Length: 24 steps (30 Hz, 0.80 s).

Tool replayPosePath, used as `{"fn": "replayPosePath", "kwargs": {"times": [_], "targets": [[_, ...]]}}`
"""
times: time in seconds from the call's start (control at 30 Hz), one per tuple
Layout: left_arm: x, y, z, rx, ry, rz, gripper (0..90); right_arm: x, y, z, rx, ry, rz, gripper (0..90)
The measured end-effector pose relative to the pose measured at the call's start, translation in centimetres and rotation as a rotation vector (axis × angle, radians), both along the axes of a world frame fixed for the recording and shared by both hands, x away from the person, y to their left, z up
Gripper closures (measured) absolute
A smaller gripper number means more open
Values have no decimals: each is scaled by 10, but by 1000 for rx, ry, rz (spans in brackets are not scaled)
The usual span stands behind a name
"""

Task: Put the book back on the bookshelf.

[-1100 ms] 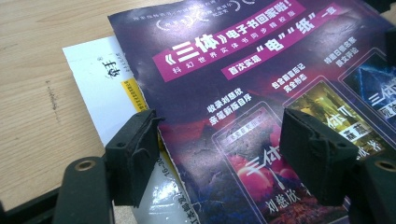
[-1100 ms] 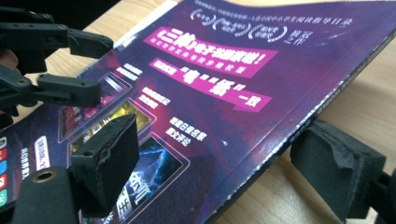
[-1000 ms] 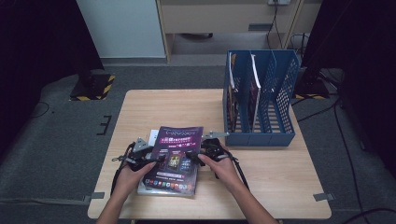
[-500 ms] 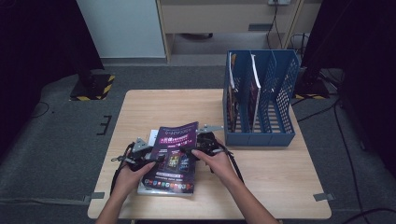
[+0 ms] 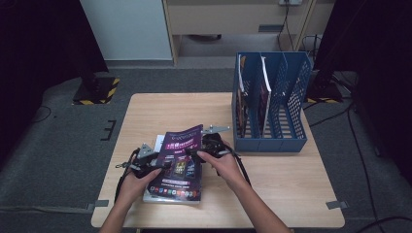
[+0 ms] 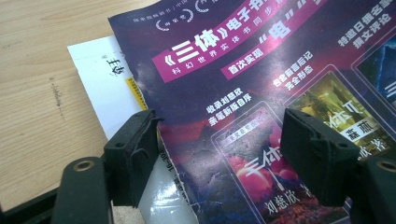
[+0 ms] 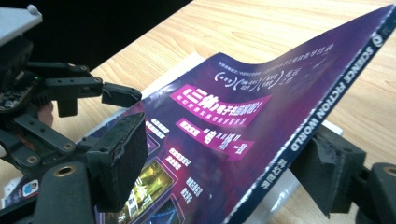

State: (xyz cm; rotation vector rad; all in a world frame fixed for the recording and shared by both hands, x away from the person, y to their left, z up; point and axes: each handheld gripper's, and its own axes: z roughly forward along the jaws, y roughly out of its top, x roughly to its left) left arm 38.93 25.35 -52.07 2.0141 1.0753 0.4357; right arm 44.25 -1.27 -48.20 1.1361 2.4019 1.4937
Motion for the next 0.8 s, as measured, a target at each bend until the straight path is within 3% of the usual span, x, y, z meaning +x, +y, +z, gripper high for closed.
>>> {"fn": "replayPosePath", "kwargs": {"times": [0.37,0.63,0.8], "targets": [[0,0,0,0,1,0,266,9,8,11,-20,-3,4,245],[0,0,0,0,1,0,266,20,10,11,13,26,-21,259],[0,0,0,-1,0,-1,266,25,13,10,-9,21,-15,273]]}}
